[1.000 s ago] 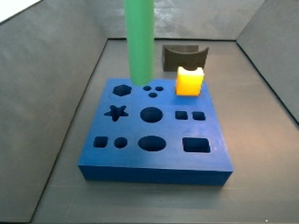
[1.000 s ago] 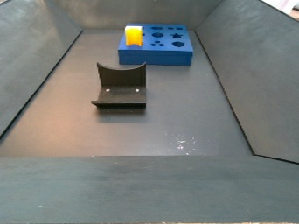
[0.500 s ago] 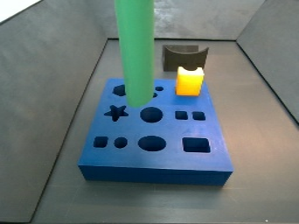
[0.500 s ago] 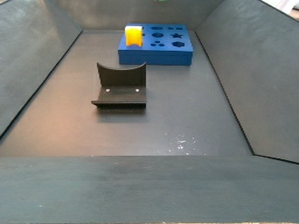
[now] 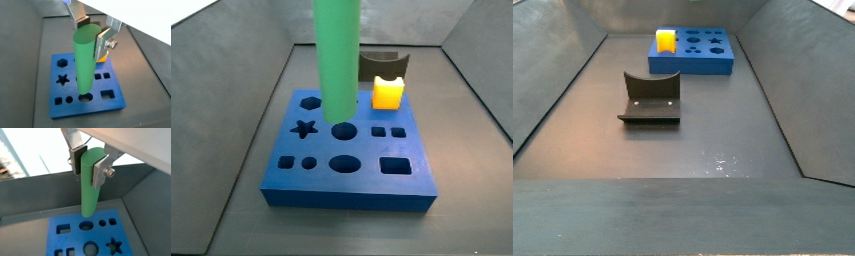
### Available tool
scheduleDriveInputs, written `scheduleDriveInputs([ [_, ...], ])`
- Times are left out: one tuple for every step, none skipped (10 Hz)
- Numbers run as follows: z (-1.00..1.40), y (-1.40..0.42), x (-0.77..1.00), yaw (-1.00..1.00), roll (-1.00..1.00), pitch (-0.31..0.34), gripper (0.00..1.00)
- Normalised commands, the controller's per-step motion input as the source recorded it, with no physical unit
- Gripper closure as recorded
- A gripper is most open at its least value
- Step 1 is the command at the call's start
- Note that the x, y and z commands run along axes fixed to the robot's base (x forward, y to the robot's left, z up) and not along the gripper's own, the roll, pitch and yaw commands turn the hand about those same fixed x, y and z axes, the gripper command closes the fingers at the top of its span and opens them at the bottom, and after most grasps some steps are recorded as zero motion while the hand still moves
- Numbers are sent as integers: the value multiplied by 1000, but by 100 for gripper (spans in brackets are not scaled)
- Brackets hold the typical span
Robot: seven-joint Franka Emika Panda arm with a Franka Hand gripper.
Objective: Pick up the oval object. Move up. Move to above the board. Insert the oval object.
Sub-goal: Insert the oval object.
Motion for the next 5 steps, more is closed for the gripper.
scheduleDriveInputs([
  [0, 14, 74, -983, 1, -9, 100],
  [0, 14, 80, -983, 0, -9, 100],
  [0, 14, 77, -989, 0, -11, 100],
  [0, 14, 77, -989, 0, -10, 100],
  [-54, 23, 100, -971, 27, -17, 100],
])
